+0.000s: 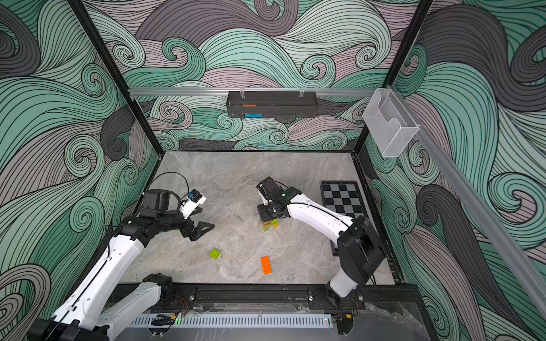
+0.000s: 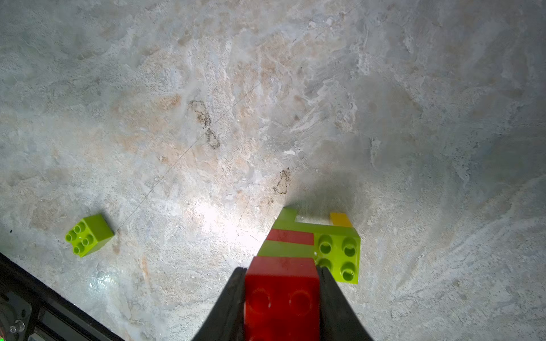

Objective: Assemble a giraffe with lego
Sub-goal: Assemble the lego brick with the lego brick.

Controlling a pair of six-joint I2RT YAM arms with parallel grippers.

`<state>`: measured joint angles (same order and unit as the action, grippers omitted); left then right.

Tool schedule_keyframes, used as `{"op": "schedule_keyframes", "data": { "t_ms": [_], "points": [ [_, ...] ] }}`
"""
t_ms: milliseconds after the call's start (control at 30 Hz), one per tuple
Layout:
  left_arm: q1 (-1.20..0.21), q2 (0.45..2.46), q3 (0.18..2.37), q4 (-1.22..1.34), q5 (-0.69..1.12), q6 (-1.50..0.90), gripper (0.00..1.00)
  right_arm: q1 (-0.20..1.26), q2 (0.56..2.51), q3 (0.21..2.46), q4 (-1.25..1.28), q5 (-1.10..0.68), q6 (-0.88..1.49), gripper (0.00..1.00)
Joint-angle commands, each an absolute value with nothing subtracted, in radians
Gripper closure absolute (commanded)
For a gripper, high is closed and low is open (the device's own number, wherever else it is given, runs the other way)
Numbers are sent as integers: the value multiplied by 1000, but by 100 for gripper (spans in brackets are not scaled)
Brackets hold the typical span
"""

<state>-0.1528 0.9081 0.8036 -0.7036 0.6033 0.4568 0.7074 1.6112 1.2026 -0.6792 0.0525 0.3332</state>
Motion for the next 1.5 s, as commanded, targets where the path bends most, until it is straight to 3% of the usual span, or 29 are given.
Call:
{"op": "schedule_keyframes", "data": {
  "t_ms": [0,533,1467],
  "points": [
    [-152,913,805,-705,616,468,1,706,1660,1131,-802,67,351,81],
    [-152,914,804,-703,616,468,1,710,1546,1105,-692,110,349,79],
    [-152,918,804,-702,616,466,1,790,1591,1085,-633,166,366,72]
  ]
}}
